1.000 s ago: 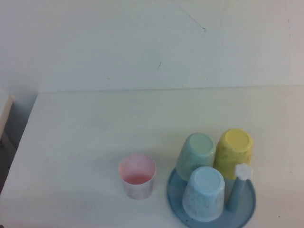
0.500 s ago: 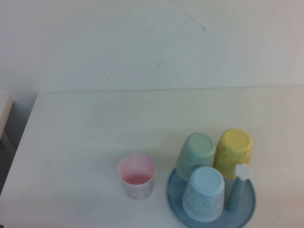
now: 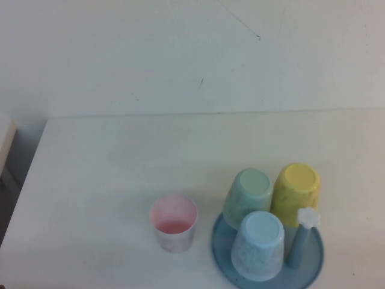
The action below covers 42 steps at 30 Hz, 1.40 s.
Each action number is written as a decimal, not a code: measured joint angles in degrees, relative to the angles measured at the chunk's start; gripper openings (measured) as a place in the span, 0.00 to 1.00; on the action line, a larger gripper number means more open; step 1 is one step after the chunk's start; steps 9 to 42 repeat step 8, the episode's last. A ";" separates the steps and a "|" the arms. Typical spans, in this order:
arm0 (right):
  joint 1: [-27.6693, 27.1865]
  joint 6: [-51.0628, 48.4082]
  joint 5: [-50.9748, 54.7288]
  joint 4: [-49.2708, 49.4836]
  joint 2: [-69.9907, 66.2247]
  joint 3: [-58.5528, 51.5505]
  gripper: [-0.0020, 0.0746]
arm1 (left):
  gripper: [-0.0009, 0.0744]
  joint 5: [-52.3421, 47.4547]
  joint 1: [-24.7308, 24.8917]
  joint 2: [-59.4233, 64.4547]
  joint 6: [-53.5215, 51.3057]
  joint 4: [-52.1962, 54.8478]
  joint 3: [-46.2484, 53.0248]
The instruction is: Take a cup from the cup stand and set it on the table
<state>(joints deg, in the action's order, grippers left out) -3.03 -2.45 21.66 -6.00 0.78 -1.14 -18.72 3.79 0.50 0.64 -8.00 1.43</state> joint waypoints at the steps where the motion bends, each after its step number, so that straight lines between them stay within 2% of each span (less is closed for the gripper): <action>1: 0.00 0.00 0.00 0.00 0.00 0.00 0.02 | 0.01 0.00 0.00 0.00 0.00 0.00 0.00; 42: 0.00 0.25 0.00 0.00 0.00 0.00 0.02 | 0.01 0.00 0.00 0.00 0.00 0.00 0.00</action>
